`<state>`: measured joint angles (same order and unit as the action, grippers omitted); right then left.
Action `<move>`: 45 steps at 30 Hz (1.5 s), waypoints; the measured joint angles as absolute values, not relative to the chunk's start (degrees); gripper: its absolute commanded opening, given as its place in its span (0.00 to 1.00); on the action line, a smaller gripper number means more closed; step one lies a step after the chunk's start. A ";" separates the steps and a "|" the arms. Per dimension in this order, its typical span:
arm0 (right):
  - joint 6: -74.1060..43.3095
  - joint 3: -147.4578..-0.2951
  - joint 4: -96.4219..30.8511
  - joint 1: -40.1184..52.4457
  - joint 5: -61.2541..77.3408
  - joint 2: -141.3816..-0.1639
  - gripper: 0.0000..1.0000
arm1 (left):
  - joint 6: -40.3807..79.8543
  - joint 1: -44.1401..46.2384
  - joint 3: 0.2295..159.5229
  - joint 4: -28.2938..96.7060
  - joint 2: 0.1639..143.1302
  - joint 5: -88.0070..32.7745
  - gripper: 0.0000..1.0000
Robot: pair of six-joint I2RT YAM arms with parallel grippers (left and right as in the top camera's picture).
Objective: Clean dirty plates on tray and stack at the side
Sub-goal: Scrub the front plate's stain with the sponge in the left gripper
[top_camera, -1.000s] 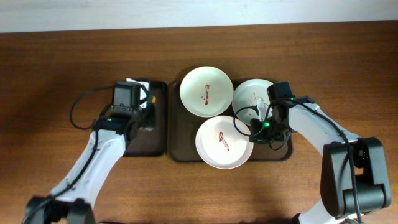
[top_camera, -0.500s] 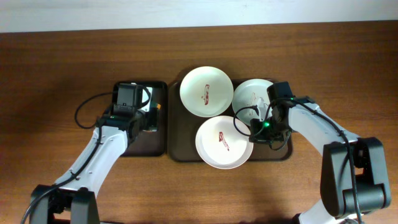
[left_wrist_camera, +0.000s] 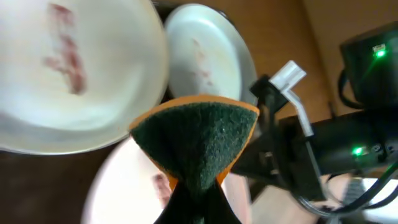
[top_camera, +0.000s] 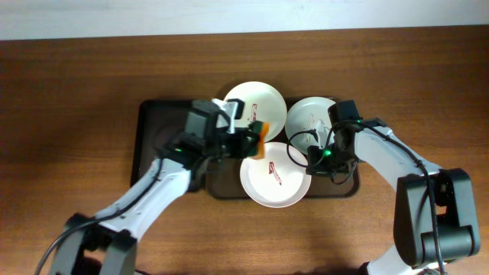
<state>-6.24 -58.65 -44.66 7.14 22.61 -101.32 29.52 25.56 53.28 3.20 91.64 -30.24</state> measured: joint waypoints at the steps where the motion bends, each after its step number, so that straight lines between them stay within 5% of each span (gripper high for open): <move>1: -6.26 -58.65 -44.69 7.14 22.61 -101.32 0.04 | 32.14 26.79 53.28 2.00 92.68 -30.20 0.00; 10: -6.26 -58.65 -44.73 7.14 22.76 -101.32 0.04 | 53.63 34.41 53.28 -4.51 103.22 -30.02 0.00; 20: -6.26 -58.65 -44.73 7.14 22.81 -101.32 0.04 | 57.91 37.87 53.36 -4.84 107.81 -28.91 0.00; 35: -6.28 -58.65 -44.71 7.14 23.35 -101.34 0.04 | 41.06 31.35 53.91 3.68 104.27 -23.81 0.00; 45: -6.28 -58.63 -44.73 7.14 23.40 -101.32 0.04 | 26.02 30.00 54.24 15.27 83.94 -13.39 0.00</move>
